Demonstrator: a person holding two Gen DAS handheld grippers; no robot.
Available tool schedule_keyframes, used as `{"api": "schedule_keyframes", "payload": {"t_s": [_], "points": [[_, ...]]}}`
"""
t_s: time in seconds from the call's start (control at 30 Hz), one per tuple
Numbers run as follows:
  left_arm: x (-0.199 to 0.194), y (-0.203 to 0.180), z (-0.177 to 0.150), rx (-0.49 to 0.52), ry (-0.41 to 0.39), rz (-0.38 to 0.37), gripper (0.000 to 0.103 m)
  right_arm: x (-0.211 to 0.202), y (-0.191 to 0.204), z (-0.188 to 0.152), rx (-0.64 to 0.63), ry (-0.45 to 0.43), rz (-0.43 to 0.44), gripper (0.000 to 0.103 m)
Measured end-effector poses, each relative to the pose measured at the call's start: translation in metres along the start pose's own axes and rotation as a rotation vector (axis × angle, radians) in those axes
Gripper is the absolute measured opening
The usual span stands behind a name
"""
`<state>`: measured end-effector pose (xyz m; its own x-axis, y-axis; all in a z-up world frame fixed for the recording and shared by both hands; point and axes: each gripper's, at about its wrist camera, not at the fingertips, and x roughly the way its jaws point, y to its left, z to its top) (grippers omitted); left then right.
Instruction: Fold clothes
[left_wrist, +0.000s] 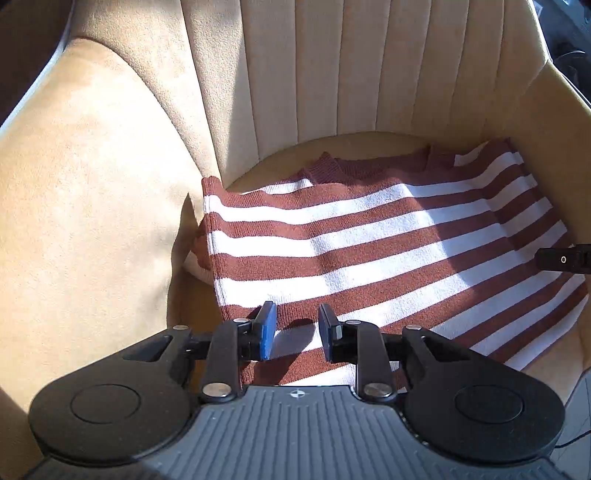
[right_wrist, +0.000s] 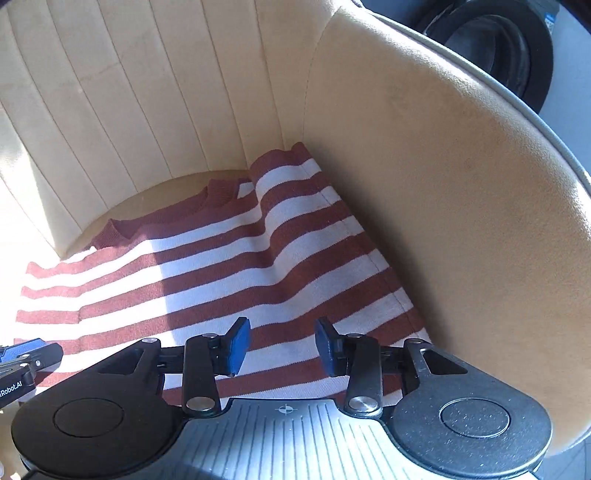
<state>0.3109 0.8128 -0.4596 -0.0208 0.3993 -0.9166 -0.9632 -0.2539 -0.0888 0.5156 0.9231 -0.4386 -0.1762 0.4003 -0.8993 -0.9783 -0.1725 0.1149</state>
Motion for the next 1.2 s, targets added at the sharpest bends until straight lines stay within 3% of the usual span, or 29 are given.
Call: {"api": "schedule_keyframes", "payload": {"t_s": [0.23, 0.33, 0.5, 0.6, 0.73, 0.8, 0.87, 0.93, 0.97, 1.0, 1.2], "points": [[0.001, 0.005, -0.005, -0.008, -0.008, -0.001, 0.028, 0.032, 0.012, 0.022, -0.165, 0.003, -0.004, 0.039], [0.000, 0.006, -0.003, -0.003, -0.002, -0.005, 0.028, 0.051, 0.014, 0.025, -0.180, 0.058, -0.012, 0.043], [-0.001, 0.005, -0.001, -0.009, 0.010, -0.007, 0.031, 0.058, 0.015, 0.030, -0.166, 0.061, -0.004, 0.049], [-0.004, -0.001, 0.005, 0.026, 0.040, -0.034, 0.052, 0.054, 0.014, 0.034, -0.162, 0.080, -0.003, 0.046], [-0.008, -0.005, 0.004, 0.028, 0.046, -0.024, 0.058, 0.038, 0.006, 0.035, -0.139, 0.041, -0.001, 0.045], [-0.005, -0.008, 0.003, 0.045, 0.048, -0.027, 0.063, 0.041, -0.005, 0.031, -0.125, 0.070, 0.013, 0.045], [-0.001, -0.012, 0.001, 0.068, 0.049, -0.031, 0.074, 0.049, -0.014, 0.030, -0.097, 0.082, 0.051, 0.045], [0.003, -0.016, 0.000, 0.092, 0.050, -0.034, 0.084, 0.054, -0.017, 0.033, -0.065, 0.087, 0.083, 0.048], [0.004, -0.018, -0.001, 0.103, 0.051, -0.036, 0.090, 0.056, -0.017, 0.035, -0.051, 0.093, 0.097, 0.055], [0.005, -0.019, -0.001, 0.103, 0.053, -0.034, 0.092, 0.059, -0.017, 0.037, -0.041, 0.099, 0.108, 0.065], [-0.019, -0.019, 0.006, 0.050, 0.031, 0.000, 0.092, 0.028, -0.010, 0.032, -0.108, 0.094, 0.081, 0.063]]}}
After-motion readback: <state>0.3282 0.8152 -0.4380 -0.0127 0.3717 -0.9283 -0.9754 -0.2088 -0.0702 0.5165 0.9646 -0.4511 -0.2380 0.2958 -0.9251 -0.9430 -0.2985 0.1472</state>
